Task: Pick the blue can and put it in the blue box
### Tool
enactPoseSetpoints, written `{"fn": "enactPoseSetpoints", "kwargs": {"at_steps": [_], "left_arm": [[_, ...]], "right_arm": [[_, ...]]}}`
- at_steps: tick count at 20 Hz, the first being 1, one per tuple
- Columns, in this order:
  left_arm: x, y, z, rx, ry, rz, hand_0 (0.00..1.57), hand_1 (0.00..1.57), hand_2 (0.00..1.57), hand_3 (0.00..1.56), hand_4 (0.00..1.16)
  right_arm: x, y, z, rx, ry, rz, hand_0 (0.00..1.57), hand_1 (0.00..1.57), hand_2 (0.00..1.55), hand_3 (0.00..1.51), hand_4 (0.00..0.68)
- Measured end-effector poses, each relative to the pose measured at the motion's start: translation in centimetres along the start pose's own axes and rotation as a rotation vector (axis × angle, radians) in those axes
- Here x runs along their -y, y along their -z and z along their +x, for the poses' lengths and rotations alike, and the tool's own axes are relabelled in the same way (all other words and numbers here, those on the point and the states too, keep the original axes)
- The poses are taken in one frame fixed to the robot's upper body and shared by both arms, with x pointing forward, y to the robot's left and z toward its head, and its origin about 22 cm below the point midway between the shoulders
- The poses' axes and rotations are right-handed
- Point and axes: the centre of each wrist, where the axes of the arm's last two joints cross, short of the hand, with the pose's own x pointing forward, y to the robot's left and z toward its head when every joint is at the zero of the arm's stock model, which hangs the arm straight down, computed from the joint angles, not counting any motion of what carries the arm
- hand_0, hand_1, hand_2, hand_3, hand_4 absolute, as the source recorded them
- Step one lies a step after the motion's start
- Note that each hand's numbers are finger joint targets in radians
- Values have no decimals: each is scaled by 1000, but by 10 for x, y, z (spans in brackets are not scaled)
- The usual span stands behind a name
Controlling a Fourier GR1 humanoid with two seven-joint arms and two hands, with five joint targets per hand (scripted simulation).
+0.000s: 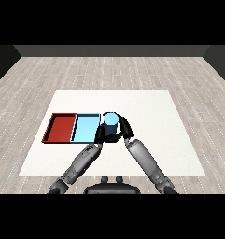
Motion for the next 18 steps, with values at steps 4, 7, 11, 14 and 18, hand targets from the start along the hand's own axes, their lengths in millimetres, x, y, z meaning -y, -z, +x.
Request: {"fn": "enactPoseSetpoints", "kwargs": {"at_steps": [4,7,11,14,18], "left_arm": [[-4,2,1,15,5,10,1571,1571,1571,1490,1130],[-11,2,-4,21,17,11,1571,1571,1571,1488,1133],[-13,2,-9,19,35,29,1571,1571,1571,1490,1129],[-29,-2,-16,15,62,45,1571,1571,1571,1484,1136],[-47,0,-17,-15,117,76,1571,1571,1564,1477,1123]], "right_arm": [[5,0,-4,-1,-21,18,0,0,0,0,0],[9,-3,-6,10,-18,29,0,0,0,0,0],[24,-4,-1,5,13,-25,0,0,0,0,0],[42,-8,-1,9,58,-76,0,0,0,0,0],[59,-27,-13,5,81,-141,0,0,0,0,0]]}}
